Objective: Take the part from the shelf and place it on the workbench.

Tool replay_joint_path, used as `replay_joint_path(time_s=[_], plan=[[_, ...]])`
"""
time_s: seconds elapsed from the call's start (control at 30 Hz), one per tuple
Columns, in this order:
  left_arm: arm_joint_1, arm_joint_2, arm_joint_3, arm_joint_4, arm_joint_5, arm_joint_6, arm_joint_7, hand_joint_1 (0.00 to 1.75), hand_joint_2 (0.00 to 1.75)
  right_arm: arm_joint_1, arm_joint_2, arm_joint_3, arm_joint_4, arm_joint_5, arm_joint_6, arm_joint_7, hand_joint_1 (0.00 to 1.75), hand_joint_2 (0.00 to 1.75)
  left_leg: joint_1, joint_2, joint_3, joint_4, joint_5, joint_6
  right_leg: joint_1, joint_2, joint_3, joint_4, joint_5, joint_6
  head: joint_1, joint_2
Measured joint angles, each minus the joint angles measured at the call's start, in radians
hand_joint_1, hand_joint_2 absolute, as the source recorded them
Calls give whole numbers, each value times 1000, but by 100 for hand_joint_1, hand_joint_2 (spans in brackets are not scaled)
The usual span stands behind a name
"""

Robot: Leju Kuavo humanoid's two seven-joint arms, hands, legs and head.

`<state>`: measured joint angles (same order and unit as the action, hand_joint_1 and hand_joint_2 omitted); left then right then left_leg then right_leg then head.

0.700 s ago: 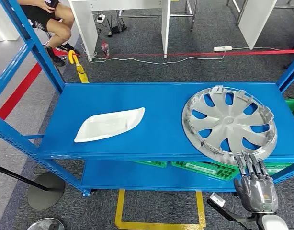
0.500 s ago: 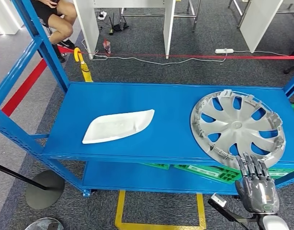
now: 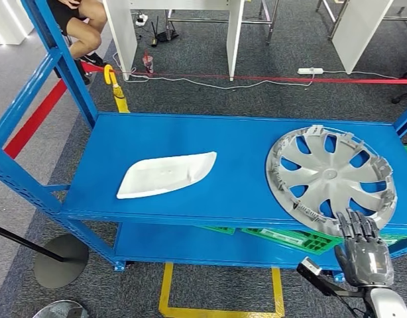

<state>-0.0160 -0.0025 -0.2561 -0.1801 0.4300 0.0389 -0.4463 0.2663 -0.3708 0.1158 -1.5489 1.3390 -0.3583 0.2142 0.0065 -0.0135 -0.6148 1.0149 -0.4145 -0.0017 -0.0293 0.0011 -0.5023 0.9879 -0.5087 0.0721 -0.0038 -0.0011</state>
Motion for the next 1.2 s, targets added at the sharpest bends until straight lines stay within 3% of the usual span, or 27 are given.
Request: replay_joint_path(time_s=[1.0, 1.17, 1.2], plan=[[0, 0, -23, 0, -16, 1, 6, 0, 0, -128, 0, -53, 189, -28, 33, -45, 7, 175, 1, 0, 2, -1, 1, 0, 1, 0, 3, 1, 0, 0, 0, 0], [-1, 0, -25, 0, -16, 1, 6, 0, 0, -132, 0, -54, 206, -29, 32, -45, 34, 175, 1, 0, 2, -1, 1, 0, 1, 0, 2, 1, 0, 0, 0, 0], [0, 0, -25, 0, -16, 1, 6, 0, 0, -133, 0, -54, 207, -29, 32, -45, 63, 175, 1, 0, 2, -1, 1, 0, 1, 0, 2, 1, 0, 0, 0, 0]])
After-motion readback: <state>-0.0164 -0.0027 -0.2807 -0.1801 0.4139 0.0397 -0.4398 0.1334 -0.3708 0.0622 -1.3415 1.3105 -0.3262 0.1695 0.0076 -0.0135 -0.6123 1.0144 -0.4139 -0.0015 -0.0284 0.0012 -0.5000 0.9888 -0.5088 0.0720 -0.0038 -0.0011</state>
